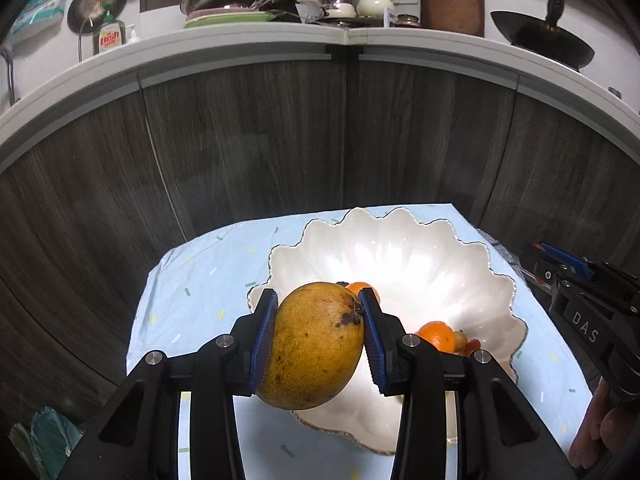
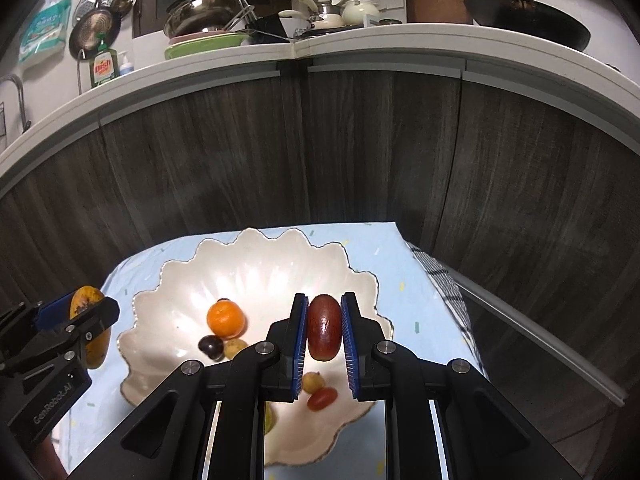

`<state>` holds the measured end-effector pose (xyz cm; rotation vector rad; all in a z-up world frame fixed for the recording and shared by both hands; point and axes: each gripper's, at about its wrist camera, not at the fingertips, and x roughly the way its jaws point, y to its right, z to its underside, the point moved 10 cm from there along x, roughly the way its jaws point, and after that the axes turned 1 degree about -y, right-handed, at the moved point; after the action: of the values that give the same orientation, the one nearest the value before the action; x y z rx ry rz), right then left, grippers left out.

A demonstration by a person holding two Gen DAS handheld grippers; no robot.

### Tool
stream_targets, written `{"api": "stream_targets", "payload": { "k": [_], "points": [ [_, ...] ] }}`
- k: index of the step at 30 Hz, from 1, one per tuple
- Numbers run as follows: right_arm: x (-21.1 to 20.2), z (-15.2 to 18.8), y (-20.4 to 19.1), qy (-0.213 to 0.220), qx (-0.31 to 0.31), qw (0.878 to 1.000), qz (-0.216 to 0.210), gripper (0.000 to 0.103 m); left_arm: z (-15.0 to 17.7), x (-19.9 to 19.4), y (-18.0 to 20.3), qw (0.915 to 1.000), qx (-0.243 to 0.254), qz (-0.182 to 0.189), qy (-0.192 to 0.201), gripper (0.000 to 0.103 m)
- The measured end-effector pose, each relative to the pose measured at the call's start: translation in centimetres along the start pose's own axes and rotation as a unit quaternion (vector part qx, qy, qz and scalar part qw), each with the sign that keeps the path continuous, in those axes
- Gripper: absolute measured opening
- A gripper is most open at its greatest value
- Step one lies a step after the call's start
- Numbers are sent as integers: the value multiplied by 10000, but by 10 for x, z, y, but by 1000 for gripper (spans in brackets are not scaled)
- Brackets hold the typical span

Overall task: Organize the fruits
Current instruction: 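Lift and carry the mango over the bowl with the left tool while the right tool carries the date, then open the left tool to drop the mango into the bowl while the right tool releases the date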

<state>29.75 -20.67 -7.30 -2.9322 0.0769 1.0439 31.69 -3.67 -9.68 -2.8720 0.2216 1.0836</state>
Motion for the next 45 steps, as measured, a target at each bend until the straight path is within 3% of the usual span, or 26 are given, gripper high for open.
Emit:
{"api": "stream_targets", "payload": {
  "k": [15,24,39,41,43,45],
  "points": [
    [50,7,-1,-503,-241,9984,-72,18,13,51,3,9989,-140,64,-443,40],
    [72,20,2,-888,-203,9957,-165,18,23,63,8,9975,-198,153,-659,40],
    [82,29,1,-1104,-295,9933,-174,19,42,70,17,9951,-161,165,-964,40],
    [82,30,2,-1142,-298,9929,-169,24,40,67,19,9961,-28,85,-878,42],
    [81,29,3,-1116,-271,9933,-157,45,38,65,19,9964,17,52,-846,45],
    [79,28,3,-1082,-271,9937,-142,53,37,65,17,9964,-8,46,-847,46]
  ]
}}
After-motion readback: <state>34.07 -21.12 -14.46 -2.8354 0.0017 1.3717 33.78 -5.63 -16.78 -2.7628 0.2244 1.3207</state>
